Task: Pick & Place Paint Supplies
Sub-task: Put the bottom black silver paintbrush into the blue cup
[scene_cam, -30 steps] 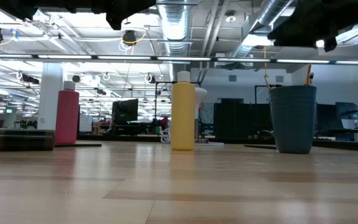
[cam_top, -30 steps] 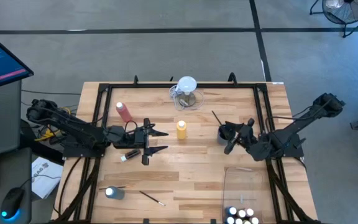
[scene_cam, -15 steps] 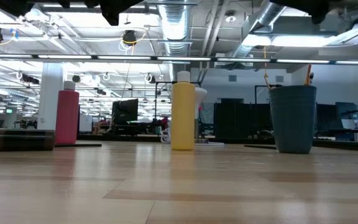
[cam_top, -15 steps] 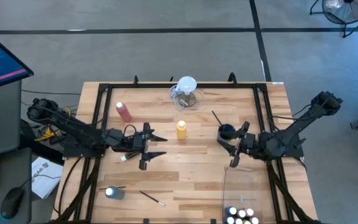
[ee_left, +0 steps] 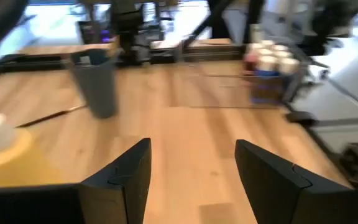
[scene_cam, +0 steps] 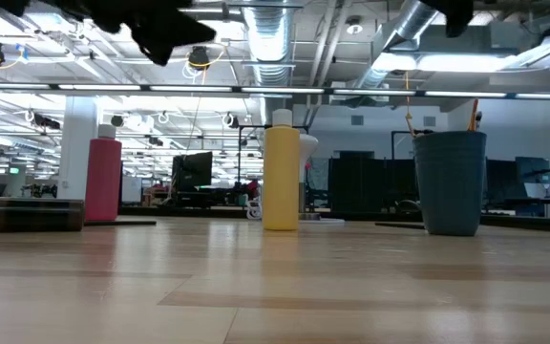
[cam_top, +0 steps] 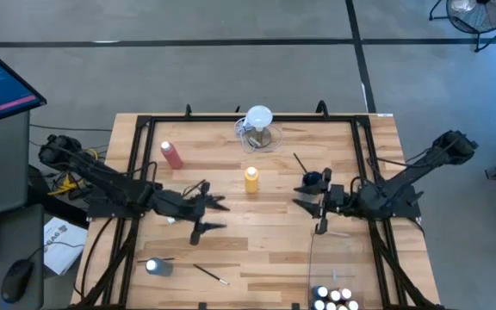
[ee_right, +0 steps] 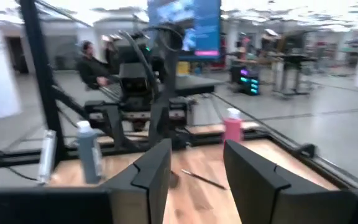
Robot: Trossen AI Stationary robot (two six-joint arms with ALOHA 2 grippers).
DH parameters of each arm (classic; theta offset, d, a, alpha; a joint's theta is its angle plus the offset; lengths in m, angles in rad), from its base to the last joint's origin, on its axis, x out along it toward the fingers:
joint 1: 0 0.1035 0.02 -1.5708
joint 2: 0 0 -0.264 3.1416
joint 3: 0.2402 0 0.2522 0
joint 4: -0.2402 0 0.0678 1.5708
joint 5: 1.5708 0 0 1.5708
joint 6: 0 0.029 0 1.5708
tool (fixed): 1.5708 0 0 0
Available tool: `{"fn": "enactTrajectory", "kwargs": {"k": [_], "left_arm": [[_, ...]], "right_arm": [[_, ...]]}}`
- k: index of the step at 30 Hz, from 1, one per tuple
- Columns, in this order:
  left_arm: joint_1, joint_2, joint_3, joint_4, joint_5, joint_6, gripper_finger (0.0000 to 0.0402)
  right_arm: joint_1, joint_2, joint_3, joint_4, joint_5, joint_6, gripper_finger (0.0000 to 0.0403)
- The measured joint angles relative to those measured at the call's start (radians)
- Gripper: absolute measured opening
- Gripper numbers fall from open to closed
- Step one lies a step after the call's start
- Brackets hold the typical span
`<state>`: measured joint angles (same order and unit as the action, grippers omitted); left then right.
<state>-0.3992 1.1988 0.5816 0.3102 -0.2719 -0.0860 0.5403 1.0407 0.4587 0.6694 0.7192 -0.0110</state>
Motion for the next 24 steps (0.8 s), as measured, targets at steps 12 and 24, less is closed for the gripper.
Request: {"fn": "enactTrajectory", "kwargs": {"k": [12, 24], "left_arm": [[-0.137, 0.000, 0.002, -0.123, 0.238, -0.143, 0.0199], [-0.245, 0.067, 0.128, -0.374, 0.118, -0.166, 0.0199]], "right_arm": [[-0.071, 0.309, 0.231, -0.080, -0.305, 0.038, 0.0119], [-0.053, 0.504, 0.559, -0.539, -0.351, 0.143, 0.0119]]}}
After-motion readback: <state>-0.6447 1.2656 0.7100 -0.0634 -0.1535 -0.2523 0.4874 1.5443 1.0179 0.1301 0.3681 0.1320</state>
